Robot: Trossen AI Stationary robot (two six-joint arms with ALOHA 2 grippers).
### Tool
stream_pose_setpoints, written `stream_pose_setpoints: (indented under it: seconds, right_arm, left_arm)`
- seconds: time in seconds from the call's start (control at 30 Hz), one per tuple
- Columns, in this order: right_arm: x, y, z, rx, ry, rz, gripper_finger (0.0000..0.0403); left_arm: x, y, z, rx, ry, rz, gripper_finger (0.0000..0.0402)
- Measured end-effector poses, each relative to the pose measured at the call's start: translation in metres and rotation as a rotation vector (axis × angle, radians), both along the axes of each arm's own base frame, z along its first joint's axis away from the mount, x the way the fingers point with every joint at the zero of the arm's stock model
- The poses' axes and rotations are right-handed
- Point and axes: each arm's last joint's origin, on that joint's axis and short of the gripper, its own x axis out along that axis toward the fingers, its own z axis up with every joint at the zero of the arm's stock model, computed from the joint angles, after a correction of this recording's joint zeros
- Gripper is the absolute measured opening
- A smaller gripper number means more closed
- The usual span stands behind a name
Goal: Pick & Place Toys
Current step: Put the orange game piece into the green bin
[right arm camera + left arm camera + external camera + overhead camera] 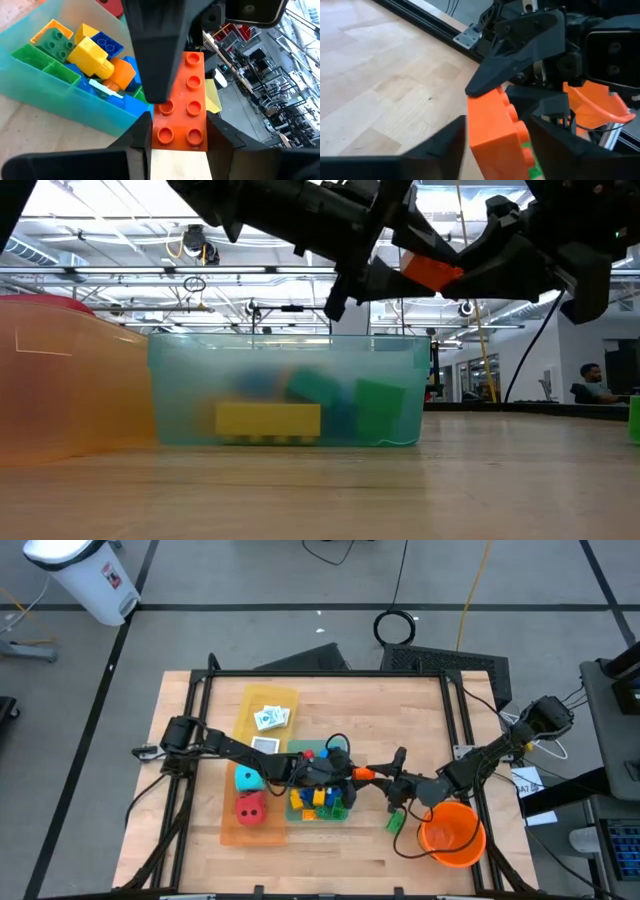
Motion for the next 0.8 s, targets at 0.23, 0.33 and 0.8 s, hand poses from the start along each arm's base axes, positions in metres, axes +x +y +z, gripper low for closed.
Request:
stream_pose_setpoints:
  seconds: [0.23, 0.33, 0.8]
  right_arm:
    - [0.0, 0.0, 0.0, -0.009, 0.006, -0.005, 0.0095]
    - [0.0, 0.0, 0.0, 0.011, 0.001, -0.006, 0.01]
    - [-0.006, -0.003, 0.006, 0.197, -0.056, -0.047, 0.0187]
  left_arm:
    - [0.001, 0.004, 0.0, -0.025, 0.007, -0.013, 0.0096]
    - [0.001, 0.004, 0.0, -0.024, 0.007, -0.012, 0.0096]
    - [-0.043, 0.008, 0.02, 0.067, 0.008, 0.071, 0.0096]
